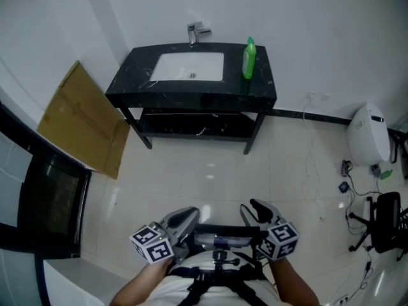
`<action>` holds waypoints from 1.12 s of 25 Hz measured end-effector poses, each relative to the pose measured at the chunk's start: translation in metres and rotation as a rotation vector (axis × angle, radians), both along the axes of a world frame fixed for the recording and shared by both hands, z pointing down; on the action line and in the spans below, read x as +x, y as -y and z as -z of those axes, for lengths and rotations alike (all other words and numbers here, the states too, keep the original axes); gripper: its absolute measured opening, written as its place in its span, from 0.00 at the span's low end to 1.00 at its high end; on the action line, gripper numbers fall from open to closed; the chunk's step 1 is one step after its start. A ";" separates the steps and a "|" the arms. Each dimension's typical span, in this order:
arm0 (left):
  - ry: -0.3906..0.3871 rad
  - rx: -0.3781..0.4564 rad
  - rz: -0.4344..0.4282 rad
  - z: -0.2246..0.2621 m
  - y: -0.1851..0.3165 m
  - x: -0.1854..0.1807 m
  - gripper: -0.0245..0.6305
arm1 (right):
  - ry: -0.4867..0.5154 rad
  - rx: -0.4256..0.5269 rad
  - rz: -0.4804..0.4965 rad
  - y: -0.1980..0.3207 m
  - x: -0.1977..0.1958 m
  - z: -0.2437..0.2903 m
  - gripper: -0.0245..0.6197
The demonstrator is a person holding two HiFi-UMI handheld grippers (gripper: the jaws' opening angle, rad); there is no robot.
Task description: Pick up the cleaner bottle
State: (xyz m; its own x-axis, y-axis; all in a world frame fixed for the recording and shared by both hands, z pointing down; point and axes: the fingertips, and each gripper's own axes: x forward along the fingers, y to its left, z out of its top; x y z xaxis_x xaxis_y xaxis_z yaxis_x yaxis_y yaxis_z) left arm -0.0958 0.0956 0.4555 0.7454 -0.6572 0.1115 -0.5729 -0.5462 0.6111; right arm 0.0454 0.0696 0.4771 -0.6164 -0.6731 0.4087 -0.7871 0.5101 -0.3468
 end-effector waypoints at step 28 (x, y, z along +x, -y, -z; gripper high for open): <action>-0.025 -0.032 -0.227 0.002 0.189 -0.091 0.11 | -0.046 -0.009 -0.254 0.169 -0.079 0.006 0.35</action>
State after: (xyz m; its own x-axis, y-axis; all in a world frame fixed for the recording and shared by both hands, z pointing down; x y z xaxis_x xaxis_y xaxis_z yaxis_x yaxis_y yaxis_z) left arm -0.1868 -0.0935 0.4532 0.8765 -0.4689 0.1090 -0.4220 -0.6394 0.6427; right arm -0.0335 -0.0994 0.4713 -0.4088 -0.8003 0.4387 -0.9045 0.2912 -0.3116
